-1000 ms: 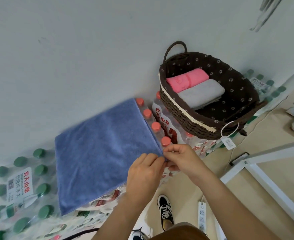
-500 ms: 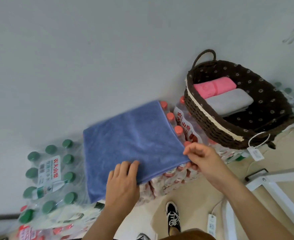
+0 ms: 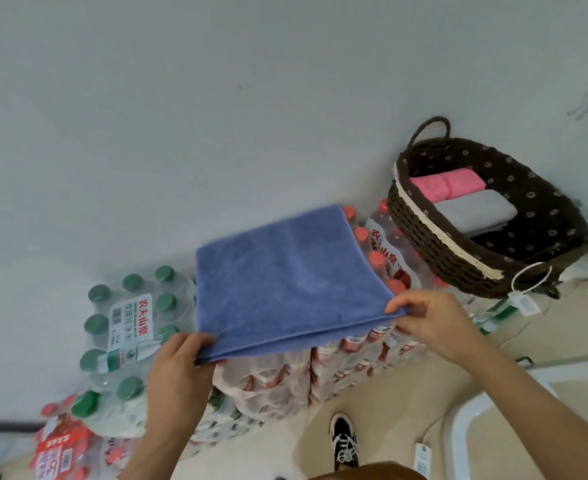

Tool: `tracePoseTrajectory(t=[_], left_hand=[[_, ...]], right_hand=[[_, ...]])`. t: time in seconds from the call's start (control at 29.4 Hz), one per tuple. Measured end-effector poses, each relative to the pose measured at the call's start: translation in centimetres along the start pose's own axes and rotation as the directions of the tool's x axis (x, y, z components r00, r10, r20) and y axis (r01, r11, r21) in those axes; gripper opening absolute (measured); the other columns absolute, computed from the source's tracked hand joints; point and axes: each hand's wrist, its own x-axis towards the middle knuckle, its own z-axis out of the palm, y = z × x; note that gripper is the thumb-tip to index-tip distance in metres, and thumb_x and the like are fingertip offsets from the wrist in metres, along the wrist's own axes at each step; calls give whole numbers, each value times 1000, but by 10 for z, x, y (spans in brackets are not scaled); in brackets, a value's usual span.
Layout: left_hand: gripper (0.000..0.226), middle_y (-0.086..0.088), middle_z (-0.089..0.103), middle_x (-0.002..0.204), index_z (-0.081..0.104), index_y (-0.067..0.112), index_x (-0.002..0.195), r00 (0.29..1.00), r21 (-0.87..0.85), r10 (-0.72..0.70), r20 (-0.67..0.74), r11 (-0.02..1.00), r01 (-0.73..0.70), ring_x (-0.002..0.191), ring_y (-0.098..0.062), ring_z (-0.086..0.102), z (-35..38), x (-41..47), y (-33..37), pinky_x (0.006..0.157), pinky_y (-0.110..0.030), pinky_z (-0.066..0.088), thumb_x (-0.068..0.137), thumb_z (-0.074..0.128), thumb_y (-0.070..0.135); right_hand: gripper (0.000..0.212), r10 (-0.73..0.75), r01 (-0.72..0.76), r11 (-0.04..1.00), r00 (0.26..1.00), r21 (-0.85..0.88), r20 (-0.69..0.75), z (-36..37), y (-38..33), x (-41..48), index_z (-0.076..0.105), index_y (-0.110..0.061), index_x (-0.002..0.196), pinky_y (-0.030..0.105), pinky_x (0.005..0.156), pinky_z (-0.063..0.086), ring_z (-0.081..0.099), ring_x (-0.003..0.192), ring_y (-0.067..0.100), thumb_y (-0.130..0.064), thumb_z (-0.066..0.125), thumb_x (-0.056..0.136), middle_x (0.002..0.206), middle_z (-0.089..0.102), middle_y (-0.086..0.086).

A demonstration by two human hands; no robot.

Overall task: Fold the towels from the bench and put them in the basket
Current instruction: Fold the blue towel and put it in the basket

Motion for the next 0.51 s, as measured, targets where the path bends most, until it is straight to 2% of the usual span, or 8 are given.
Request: tracePoseTrajectory(t=[0.07, 0.17, 0.27, 0.37, 0.44, 0.51], left_hand=[[32, -1, 64, 78, 75, 9, 83, 997, -22, 73, -17, 997, -74, 66, -25, 59, -3, 2, -3, 59, -27, 41, 57, 86, -4], [32, -4, 70, 87, 77, 6, 90, 979, -24, 195, -52, 980, -197, 74, -22, 60, -9, 1, -14, 68, -25, 44, 61, 85, -3], [24, -2, 71, 90, 77, 8, 94, 940, 20, 335, -62, 942, -334, 81, -17, 54, -12, -9, -27, 74, -19, 41, 69, 78, 5], [22, 5, 72, 90, 78, 12, 90, 895, -21, 446, 1, 895, -446, 86, -10, 50, -16, -22, -35, 77, -15, 42, 72, 67, 17], [16, 17, 70, 85, 79, 16, 84, 906, -93, 423, 30, 903, -419, 84, -2, 50, -18, -28, -39, 79, -4, 39, 71, 69, 16], [26, 30, 63, 78, 79, 21, 76, 960, -202, 260, 107, 951, -235, 80, 3, 55, -25, -32, -37, 75, 1, 37, 61, 82, 1]], right_hand=[[31, 9, -7, 1000, 996, 28, -88, 3, 3, -2, 70, -21, 78, 45, 77, 58, 69, 78, 22, 10, 69, 77, 80, 72, 4], [28, -55, 46, 997, 985, -59, -162, 9, 2, -9, 68, -22, 80, 34, 76, 57, 66, 77, 12, 5, 72, 77, 83, 68, -1], [21, -99, 52, 967, 979, -248, -180, 8, 4, -20, 68, -19, 77, 27, 72, 54, 61, 77, 10, 1, 76, 75, 85, 59, -3], [23, -91, 23, 880, 988, -474, -121, 9, 5, -32, 64, -24, 71, 19, 66, 44, 56, 74, 5, -7, 79, 74, 83, 56, -9], [30, -60, 6, 825, 995, -566, -78, 10, 3, -39, 59, -32, 66, 18, 65, 40, 54, 76, 3, -12, 81, 73, 83, 55, -12], [37, 0, -18, 794, 1000, -608, -31, 8, -2, -41, 56, -37, 59, 21, 66, 41, 54, 76, 5, -15, 83, 70, 82, 56, -11]])
